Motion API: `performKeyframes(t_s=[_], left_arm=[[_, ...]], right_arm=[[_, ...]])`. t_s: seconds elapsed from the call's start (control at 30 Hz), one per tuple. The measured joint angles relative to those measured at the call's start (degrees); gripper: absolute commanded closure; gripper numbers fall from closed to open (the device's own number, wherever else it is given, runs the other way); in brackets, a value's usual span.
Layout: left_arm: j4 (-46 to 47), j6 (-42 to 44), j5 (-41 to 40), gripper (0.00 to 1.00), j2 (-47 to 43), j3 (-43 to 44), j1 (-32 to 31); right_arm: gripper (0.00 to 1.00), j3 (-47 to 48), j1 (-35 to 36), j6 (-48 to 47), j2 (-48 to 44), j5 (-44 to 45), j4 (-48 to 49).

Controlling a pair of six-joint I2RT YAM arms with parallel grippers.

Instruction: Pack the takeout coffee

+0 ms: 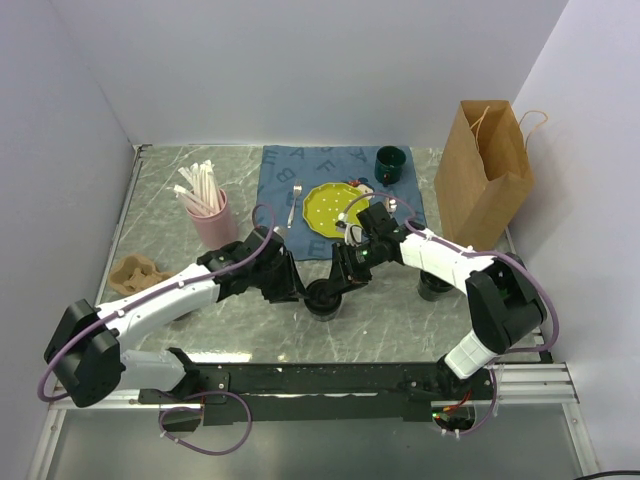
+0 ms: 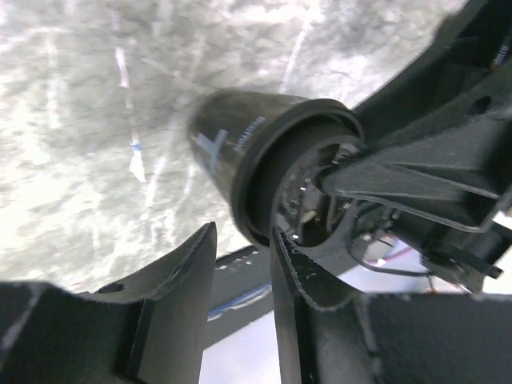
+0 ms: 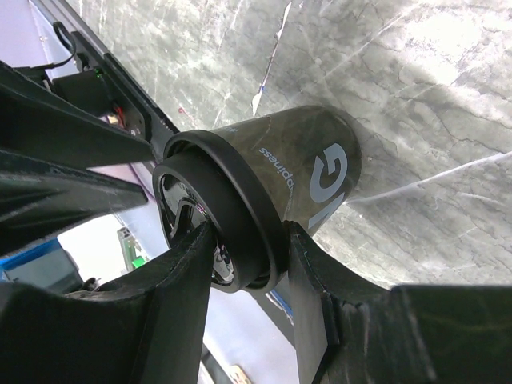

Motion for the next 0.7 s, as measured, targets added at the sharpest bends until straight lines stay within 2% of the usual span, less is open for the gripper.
performKeyframes(t_s=[0.2, 0.53, 0.7], left_arm=[[-3.5, 1.0, -1.8, 0.63, 0.0, 0.3, 0.1], [-2.0, 1.9, -1.2, 0.64, 2.1, 0.3, 0.3], [-0.4, 2.1, -0.5, 0.72, 2.2, -0.3, 0.4]], right_arm=[[0.67, 0.5, 0.0, -0.1, 0.3, -0.1, -0.3], [0.67, 1.3, 0.1, -0.3, 1.1, -0.4, -1.0], [0.67, 1.5, 0.1, -0.5, 1.3, -0.6, -1.0]])
